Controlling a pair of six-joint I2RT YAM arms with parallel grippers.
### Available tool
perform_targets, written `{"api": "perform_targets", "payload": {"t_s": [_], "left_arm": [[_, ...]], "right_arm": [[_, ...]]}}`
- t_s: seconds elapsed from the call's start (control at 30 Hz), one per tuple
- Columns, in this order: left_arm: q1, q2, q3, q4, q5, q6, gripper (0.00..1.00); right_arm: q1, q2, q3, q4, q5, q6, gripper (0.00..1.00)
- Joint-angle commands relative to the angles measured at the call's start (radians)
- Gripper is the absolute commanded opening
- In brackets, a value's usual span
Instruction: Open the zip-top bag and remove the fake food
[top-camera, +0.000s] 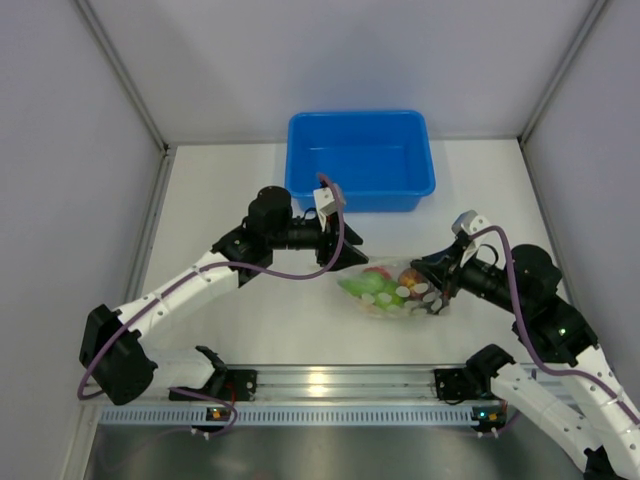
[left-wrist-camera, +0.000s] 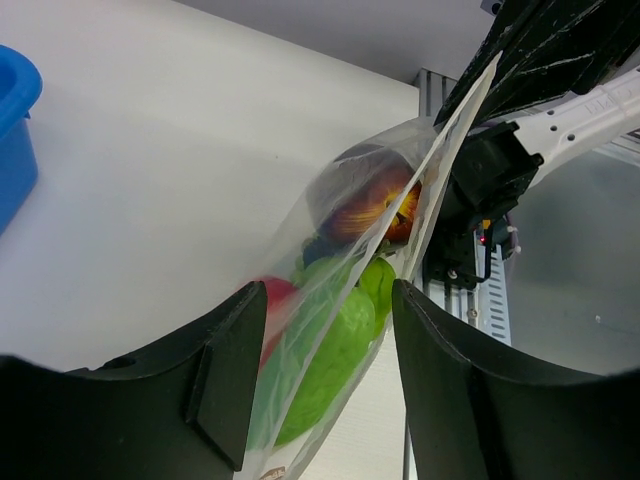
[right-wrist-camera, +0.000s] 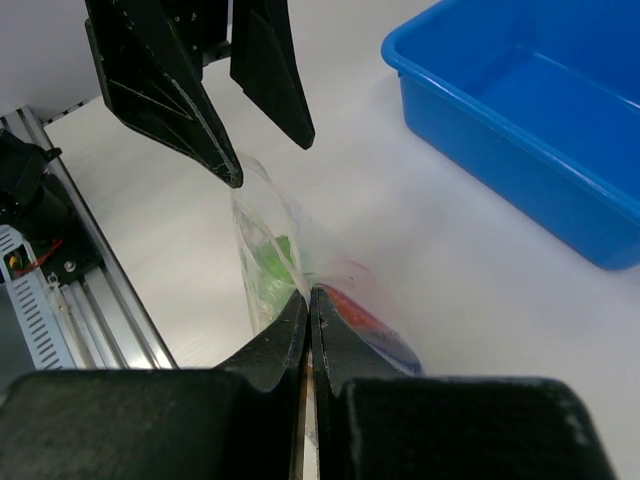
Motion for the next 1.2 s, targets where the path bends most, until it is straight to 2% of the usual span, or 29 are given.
{"api": "perform_targets", "payload": {"t_s": [0.0,0.37,0.53,0.63,0.77,0.83,0.93,1.0,1.03,1.17], "left_arm": [[0.006,-0.010,-0.012,0.066,0.019,-0.001,0.58],[0.009,0.025,-0.028,0.081,0.128,-0.007,0.57],[0.009,0.048,-0.045,0.081,0.105,-0.010,0.54],[0.009,0.054,-0.045,0.081,0.086,-0.007,0.43],[0.009,0.039,-0.045,0.079,0.034,-0.021,0.05],[0.009,0.022,-0.051,0.079,-0.006,-0.043,0.01],[0.009,-0.019,-0.071,0.073,-0.112,-0.081,0.00],[0.009,-0.052,-0.075,0.063,-0.177,-0.105,0.00],[0.009,-0.061,-0.075,0.041,-0.194,-0.136,0.00],[0.003,-0.130,-0.071,-0.020,-0.280,-0.211,0.00]], "right_arm": [[0.010,-0.016,0.015,0.088,-0.028,-0.015,0.00],[0.009,-0.013,0.010,0.100,-0.011,-0.001,0.00],[0.010,-0.019,0.004,0.128,-0.030,0.010,0.00],[0.010,-0.024,0.000,0.135,-0.027,0.011,0.00],[0.010,-0.018,-0.010,0.140,0.034,0.021,0.00],[0.010,-0.001,-0.011,0.144,0.061,0.031,0.00],[0.010,0.034,-0.008,0.151,0.095,0.057,0.00],[0.009,0.059,-0.003,0.167,0.110,0.082,0.06],[0.010,0.067,0.000,0.170,0.117,0.097,0.21],[0.010,0.111,0.024,0.186,0.137,0.163,0.29]]}}
